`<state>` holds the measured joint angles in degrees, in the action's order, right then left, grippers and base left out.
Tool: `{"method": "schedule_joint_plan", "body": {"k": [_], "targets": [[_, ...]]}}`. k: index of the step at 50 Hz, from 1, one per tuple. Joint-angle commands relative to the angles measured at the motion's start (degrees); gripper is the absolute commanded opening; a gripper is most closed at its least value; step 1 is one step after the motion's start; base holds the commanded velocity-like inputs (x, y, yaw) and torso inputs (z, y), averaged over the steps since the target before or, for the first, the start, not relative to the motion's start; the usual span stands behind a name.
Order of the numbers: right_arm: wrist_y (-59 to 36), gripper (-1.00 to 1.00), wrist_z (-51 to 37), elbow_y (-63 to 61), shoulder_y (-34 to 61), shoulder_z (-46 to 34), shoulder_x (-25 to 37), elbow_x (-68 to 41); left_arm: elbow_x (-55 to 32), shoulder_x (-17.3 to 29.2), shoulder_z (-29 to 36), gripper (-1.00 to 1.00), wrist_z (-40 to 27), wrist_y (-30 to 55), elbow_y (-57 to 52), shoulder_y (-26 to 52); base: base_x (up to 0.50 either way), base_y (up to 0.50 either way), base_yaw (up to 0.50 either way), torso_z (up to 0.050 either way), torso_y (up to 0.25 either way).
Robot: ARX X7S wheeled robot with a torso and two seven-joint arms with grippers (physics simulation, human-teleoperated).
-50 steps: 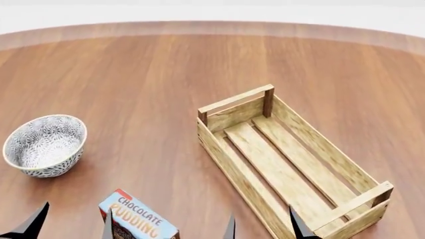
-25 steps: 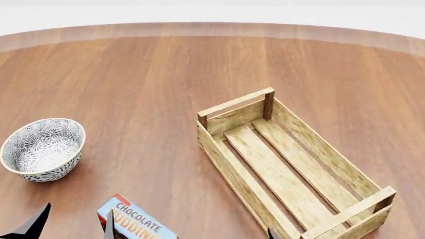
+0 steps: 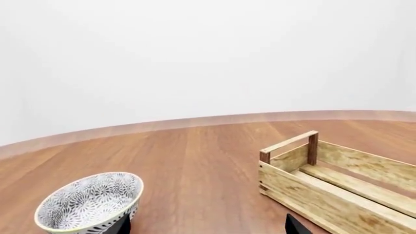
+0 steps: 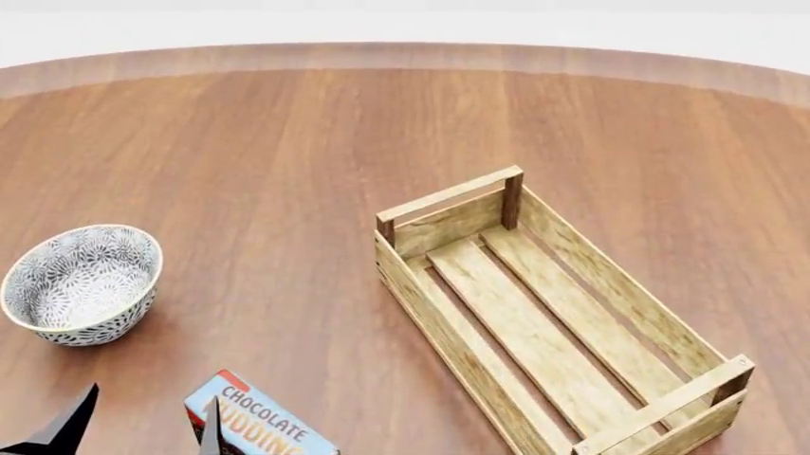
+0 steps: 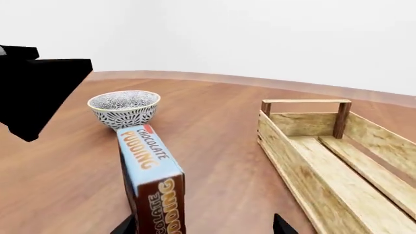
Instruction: Pick up the chocolate pudding and put it in the tray.
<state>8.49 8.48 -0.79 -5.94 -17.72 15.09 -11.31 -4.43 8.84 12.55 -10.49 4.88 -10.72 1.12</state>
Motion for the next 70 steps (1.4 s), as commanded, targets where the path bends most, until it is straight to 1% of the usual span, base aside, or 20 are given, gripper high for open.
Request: {"method": "schedule_joint_plan", "body": {"k": [1, 16, 29, 31, 42, 51, 55, 70], "targets": [[2.35, 1.0, 2.83, 4.7, 0.89, -1.84, -0.09, -0.47, -0.2, 0.32, 0.61, 1.0, -0.52, 0.3, 0.02, 0.48, 0.0, 0.0, 0.0, 0.0, 0.0], [-0.54, 1.0, 3.31, 8.14, 6.25, -5.11, -1.91, 2.0, -0.53, 0.77, 1.57, 1.0, -1.0, 1.79, -0.97, 0.98, 0.0, 0.0, 0.0, 0.0, 0.0], [-1.2, 1.0, 4.38, 12.77, 10.07, -6.6, -3.12, 2.33, -0.61, 1.01, 2.4, 1.0, -1.48, 1.31, -0.95, 0.91, 0.0, 0.0, 0.0, 0.0, 0.0], [-0.17, 1.0, 4.89, 15.77, 11.28, -6.83, -3.64, 2.45, -0.68, 1.07, 2.38, 1.0, -1.6, 1.15, -0.91, 0.88, 0.0, 0.0, 0.0, 0.0, 0.0], [4.03, 1.0, 7.19, 23.73, 14.61, -7.27, -5.12, 1.51, -0.9, 1.3, 2.73, 1.0, -1.93, 0.69, -0.52, 1.05, 0.0, 0.0, 0.0, 0.0, 0.0], [6.34, 1.0, 9.14, 26.21, 15.92, -7.2, -5.73, -0.35, -0.99, 1.51, 3.26, 1.0, -2.22, 0.43, -0.74, 0.84, 0.0, 0.0, 0.0, 0.0, 0.0], [4.71, 1.0, 9.01, 23.89, 15.85, -8.29, -5.95, 0.06, -0.94, 1.47, 3.76, 1.0, -2.24, 0.28, -0.69, 0.93, 0.0, 0.0, 0.0, 0.0, 0.0], [8.22, 1.0, 10.5, 32.54, 19.46, -8.92, -8.13, -0.52, -1.18, 1.91, 4.36, 1.0, -2.7, 0.29, -0.81, 1.0, 0.0, 0.0, 0.0, 0.0, 0.0]]}}
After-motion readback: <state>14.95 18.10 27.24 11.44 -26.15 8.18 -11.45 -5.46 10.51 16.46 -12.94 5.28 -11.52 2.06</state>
